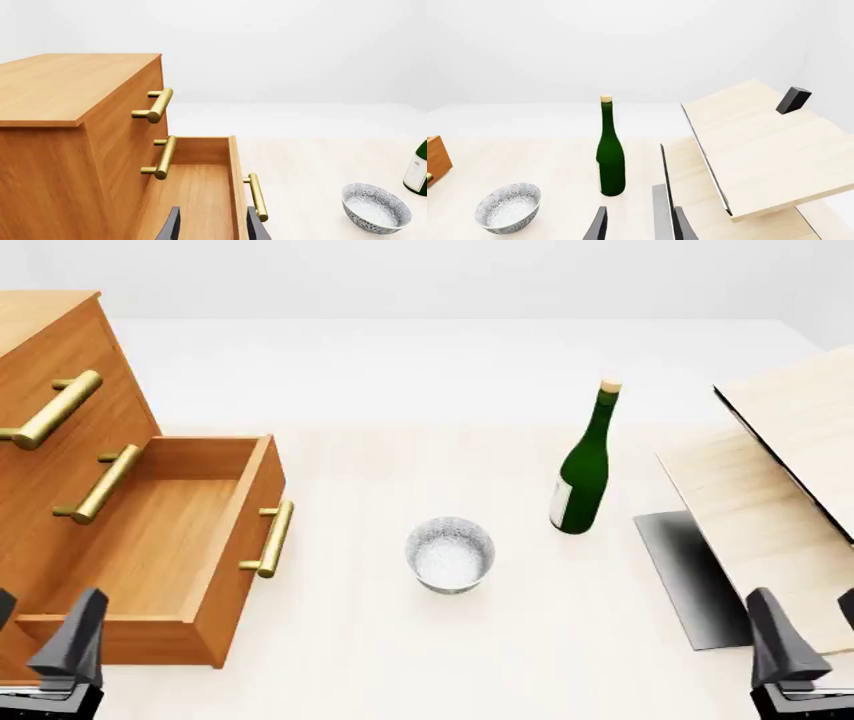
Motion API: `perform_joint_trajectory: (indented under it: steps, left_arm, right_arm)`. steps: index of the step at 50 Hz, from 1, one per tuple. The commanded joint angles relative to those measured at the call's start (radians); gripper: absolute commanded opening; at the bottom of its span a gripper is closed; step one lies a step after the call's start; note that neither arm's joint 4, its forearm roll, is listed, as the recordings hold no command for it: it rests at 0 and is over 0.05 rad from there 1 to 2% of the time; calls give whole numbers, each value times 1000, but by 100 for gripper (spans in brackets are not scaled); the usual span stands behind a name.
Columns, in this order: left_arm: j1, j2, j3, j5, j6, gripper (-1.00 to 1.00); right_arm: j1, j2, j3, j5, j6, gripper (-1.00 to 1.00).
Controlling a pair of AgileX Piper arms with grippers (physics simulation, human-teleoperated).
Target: Put the bowl in the bottom drawer of the cabinet.
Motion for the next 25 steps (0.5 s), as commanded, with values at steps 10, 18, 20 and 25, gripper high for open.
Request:
perform_joint_trajectory:
  steps: [10, 18, 20, 25]
  left_arm:
    - [-38, -2, -29, -6, 7, 100]
    - [-199, 25, -79, 15, 37, 100]
    - [-265, 55, -93, 1, 36, 100]
    - [-345, 63, -29, -79, 51, 100]
  right_arm:
    - [0, 2, -1, 0, 1, 100]
    - [0, 4, -1, -2, 0, 100]
    - [0, 5, -1, -3, 0, 100]
    - [0, 9, -1, -6, 0, 100]
